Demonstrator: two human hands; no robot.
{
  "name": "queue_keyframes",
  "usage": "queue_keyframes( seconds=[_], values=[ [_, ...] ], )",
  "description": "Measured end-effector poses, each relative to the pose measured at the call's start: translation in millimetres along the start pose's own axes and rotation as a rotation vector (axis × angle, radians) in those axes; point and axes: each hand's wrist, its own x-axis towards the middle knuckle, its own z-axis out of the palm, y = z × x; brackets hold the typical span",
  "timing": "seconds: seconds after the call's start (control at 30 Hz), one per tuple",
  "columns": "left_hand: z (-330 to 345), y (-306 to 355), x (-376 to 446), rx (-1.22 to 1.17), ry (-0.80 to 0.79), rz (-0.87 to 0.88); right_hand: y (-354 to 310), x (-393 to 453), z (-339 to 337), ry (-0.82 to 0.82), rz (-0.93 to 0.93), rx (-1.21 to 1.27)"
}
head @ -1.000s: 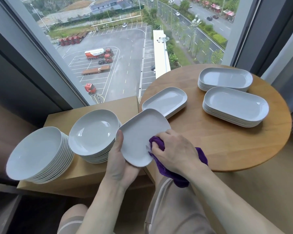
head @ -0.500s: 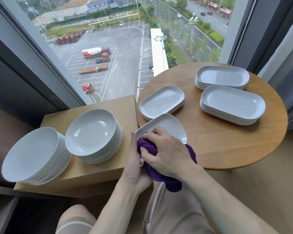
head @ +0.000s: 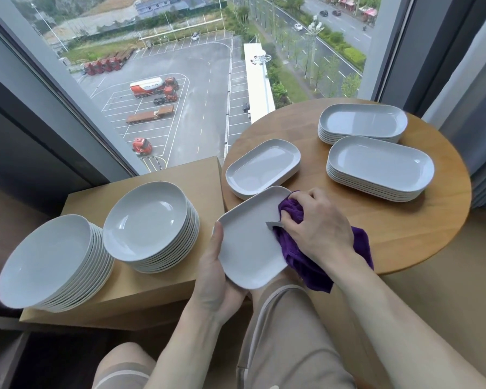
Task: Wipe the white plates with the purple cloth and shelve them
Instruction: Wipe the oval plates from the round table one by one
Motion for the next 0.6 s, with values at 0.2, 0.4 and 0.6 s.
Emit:
queue_keyframes(
  seconds=[0.2,0.4,0.6],
  values=[
    [-13,-2,18,0.105,0.118,0.029,14,7,-17,0.054,0.131,0.017],
    [-4,-10,53,0.242,0.202,-0.010,27,12,-31,0.149,0.210,0.128],
    [27,-33,91,0.390,0.270,-0.041,29,12,-37,0.195,0.198,0.174]
  ],
)
